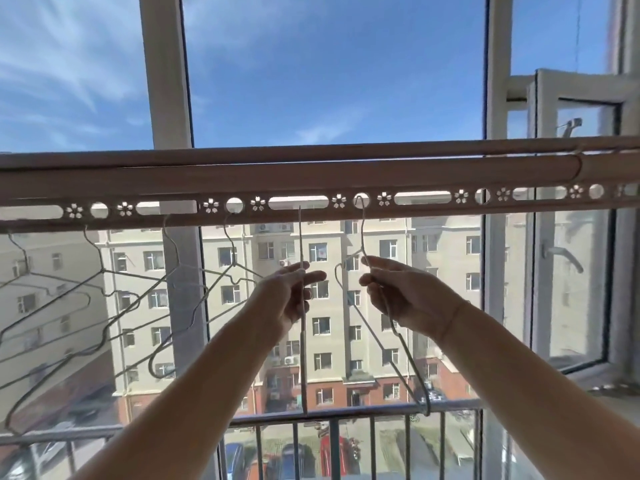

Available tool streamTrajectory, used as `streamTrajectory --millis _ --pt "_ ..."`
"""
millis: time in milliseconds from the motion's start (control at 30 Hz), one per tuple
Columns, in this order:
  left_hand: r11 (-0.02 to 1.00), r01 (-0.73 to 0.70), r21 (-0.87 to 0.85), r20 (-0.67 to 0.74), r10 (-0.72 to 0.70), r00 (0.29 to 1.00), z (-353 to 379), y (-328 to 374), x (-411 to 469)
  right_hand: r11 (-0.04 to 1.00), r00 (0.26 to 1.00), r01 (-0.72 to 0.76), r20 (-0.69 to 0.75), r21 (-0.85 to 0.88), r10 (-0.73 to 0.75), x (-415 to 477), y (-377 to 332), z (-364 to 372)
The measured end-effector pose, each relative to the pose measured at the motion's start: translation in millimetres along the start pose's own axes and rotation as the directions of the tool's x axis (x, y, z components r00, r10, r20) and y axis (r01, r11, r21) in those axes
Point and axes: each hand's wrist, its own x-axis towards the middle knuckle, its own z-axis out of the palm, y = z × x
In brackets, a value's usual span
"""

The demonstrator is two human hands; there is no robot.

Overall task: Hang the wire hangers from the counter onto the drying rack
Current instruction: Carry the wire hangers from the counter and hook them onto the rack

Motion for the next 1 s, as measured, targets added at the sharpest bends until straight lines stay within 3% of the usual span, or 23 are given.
streamTrajectory --millis 300,567,733,1000 --pt "0.999 -0.021 0.049 -0.016 0.022 1.0 -11.7 -4.1 -2.7 0.999 0.998 -0.025 -0.066 -0.024 0.023 5.0 6.2 -4.7" --pt "0.942 -0.109 0.317 -0.212 0.182 0.96 -42.2 -39.7 -29.2 0.999 0.985 0.039 -0.166 0.006 -0.037 -4.7 16.7 -24.7" --pt "0.946 0.015 0.324 -0.253 0.071 0.965 -51.2 -86.6 -46.6 0.996 0.962 -0.017 -0.272 -0.083 -0.006 -23.7 41.3 -53.9" --pt "0.932 0.172 0.321 -0.052 -0.164 0.985 -20.7 -164.1 -61.5 0.916 0.962 -0.084 -0.271 -0.393 -0.028 -69.8 83.2 -102.2"
